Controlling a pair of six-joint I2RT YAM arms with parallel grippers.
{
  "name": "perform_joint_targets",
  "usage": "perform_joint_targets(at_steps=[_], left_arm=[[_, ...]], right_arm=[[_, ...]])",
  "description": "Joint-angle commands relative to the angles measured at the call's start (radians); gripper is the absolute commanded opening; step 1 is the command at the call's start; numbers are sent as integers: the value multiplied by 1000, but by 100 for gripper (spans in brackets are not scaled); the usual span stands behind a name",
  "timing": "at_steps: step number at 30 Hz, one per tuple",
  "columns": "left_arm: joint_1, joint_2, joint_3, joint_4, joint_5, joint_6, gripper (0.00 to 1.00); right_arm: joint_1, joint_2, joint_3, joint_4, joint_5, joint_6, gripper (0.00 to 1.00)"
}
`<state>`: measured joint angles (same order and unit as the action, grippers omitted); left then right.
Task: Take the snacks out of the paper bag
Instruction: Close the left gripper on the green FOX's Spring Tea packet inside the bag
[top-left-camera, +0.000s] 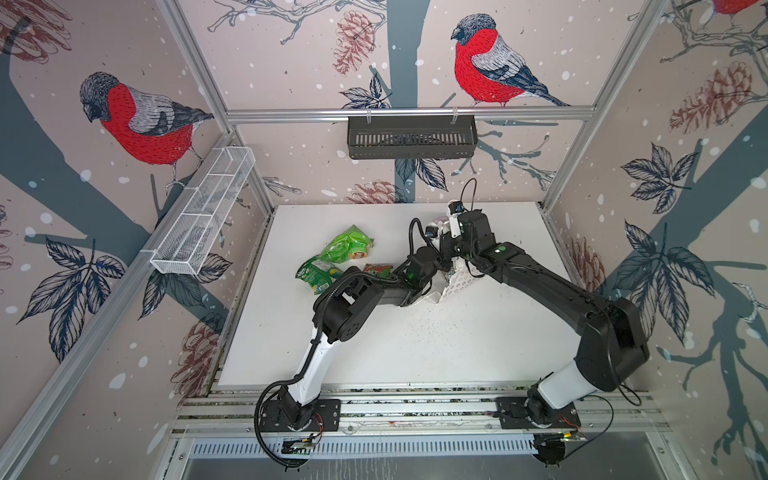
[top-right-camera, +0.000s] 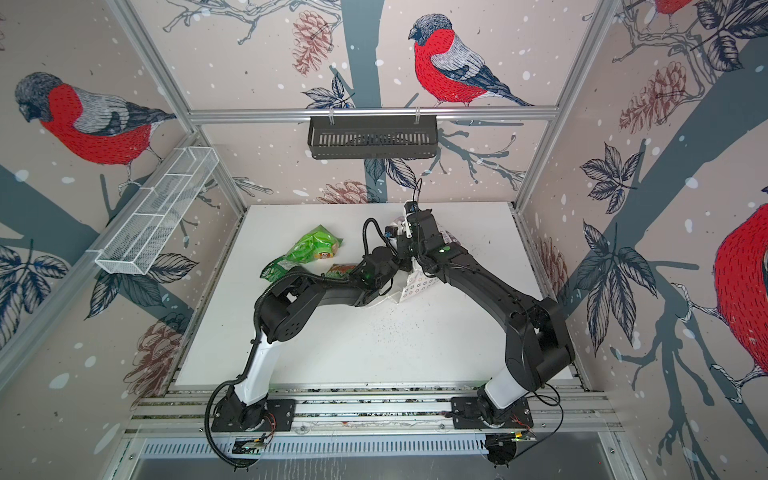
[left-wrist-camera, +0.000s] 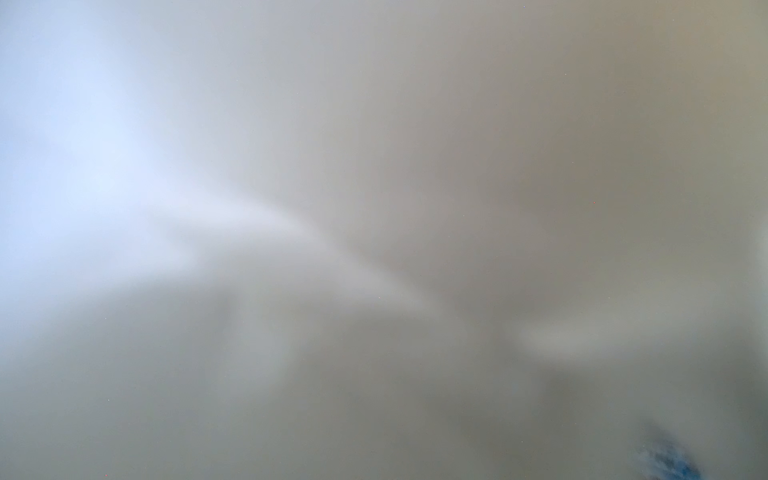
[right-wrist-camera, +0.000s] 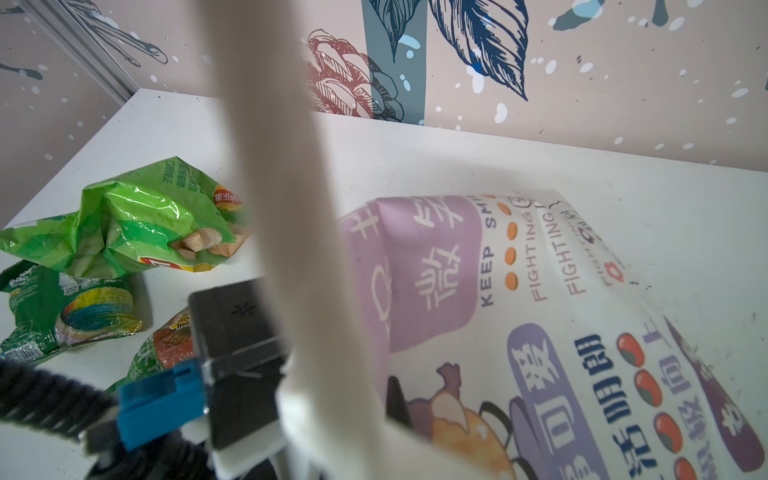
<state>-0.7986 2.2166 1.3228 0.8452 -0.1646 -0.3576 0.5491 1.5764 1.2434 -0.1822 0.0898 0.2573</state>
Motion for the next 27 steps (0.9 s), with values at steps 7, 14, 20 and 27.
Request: perform_joint_targets(at_steps=[7,14,20,27], left_arm=[[-17,-67,-53,97,-12,-28,0],[-24,-117,-127,122,-37,-17,0],[-26,-149,-181,134,-36,-15,0],[-29,-168,-226,172,-42,-15,0]], right_arm=[[-3,13,18,-55,7,9,0],[-4,13,23,-52,18,18,0],[-6,5,31,-50,28,20,0],[-8,4,30,-50,35,25,0]])
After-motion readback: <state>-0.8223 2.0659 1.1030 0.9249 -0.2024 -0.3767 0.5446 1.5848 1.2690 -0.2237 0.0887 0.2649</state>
